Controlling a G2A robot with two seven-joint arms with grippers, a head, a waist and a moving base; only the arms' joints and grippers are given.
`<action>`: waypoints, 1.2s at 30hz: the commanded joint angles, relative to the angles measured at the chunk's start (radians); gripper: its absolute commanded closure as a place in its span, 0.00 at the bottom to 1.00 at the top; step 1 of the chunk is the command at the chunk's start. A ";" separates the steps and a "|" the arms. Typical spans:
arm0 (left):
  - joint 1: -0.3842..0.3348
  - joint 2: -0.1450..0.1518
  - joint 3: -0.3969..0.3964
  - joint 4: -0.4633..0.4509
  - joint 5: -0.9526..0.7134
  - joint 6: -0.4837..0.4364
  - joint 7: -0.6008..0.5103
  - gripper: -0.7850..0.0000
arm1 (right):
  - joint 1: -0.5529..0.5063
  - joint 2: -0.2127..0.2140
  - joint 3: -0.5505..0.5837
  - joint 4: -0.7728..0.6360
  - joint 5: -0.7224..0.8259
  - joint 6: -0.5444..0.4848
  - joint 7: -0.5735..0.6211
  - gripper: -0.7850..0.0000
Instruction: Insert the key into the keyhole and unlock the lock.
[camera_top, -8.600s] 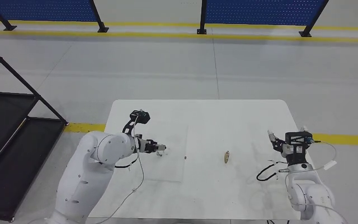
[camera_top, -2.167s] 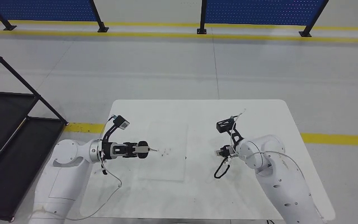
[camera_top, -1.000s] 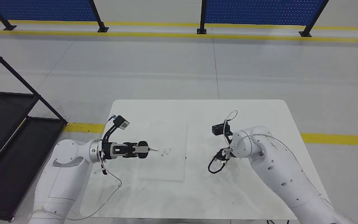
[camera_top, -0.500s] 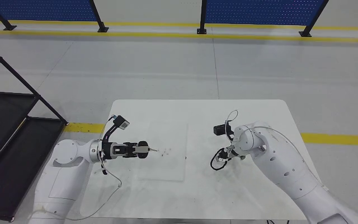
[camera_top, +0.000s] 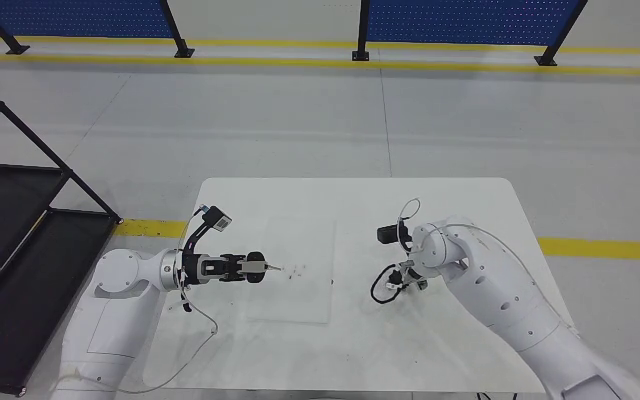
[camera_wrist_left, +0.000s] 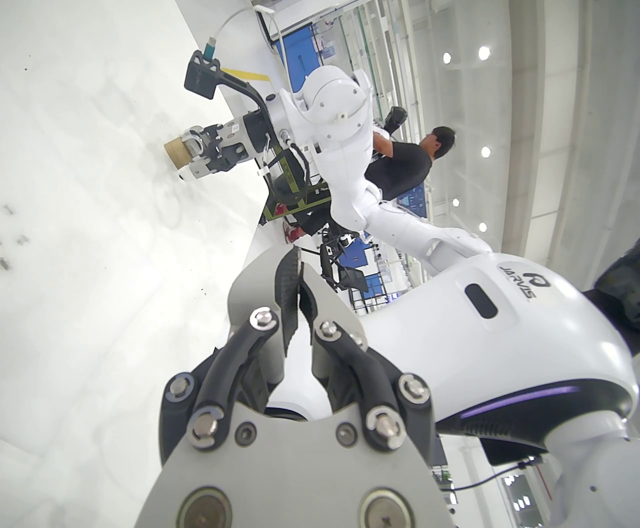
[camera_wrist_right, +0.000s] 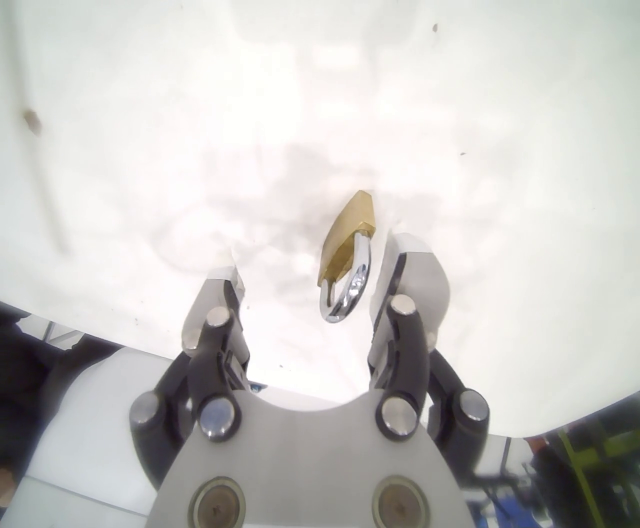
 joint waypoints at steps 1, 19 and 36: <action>0.000 0.000 0.000 0.000 0.000 0.000 0.000 1.00 | 0.002 -0.002 -0.002 0.007 0.002 0.002 -0.002 0.52; 0.000 0.000 0.000 0.000 0.000 0.000 0.000 1.00 | -0.006 0.001 0.030 -0.005 0.006 0.017 -0.017 1.00; 0.000 0.000 0.000 0.000 0.000 0.000 0.000 1.00 | -0.250 0.078 0.464 -0.057 0.602 -0.249 -0.097 1.00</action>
